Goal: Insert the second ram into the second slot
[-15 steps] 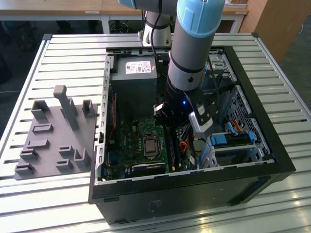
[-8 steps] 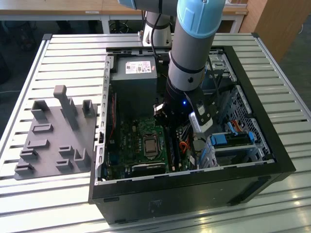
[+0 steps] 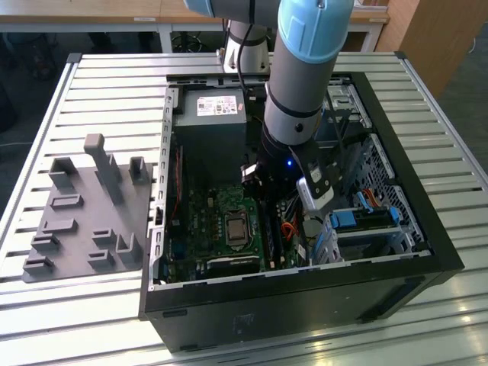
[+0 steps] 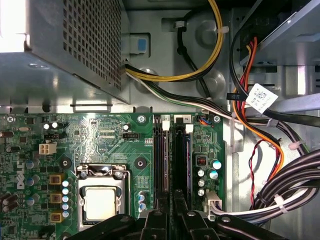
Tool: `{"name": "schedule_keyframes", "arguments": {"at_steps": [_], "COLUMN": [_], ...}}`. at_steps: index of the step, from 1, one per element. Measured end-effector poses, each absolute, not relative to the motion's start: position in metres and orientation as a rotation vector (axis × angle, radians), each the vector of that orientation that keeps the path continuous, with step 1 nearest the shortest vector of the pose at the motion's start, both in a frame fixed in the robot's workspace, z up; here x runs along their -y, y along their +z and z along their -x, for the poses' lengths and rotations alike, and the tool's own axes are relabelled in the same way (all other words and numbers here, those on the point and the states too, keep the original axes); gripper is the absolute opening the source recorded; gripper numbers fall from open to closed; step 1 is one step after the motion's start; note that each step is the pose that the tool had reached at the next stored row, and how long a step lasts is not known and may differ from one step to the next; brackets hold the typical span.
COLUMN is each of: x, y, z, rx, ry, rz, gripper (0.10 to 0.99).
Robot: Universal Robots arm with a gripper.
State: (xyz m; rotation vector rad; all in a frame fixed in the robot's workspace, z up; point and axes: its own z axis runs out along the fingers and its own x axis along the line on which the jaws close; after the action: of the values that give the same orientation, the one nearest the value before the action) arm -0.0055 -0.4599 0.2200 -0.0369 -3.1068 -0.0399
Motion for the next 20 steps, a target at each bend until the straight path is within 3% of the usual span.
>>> {"name": "schedule_keyframes", "arguments": {"at_steps": [9,11,20], "x": [0.46,0.46,0.46], "y": [0.2158,0.2157,0.2151], "z": [0.0056,0.0056,0.0054], "rx": [3.106,3.107,3.106], "ry": [-0.041,-0.048,-0.057], "rz": [0.035,0.034,0.032], "gripper": [0.188,0.114,0.114]}}
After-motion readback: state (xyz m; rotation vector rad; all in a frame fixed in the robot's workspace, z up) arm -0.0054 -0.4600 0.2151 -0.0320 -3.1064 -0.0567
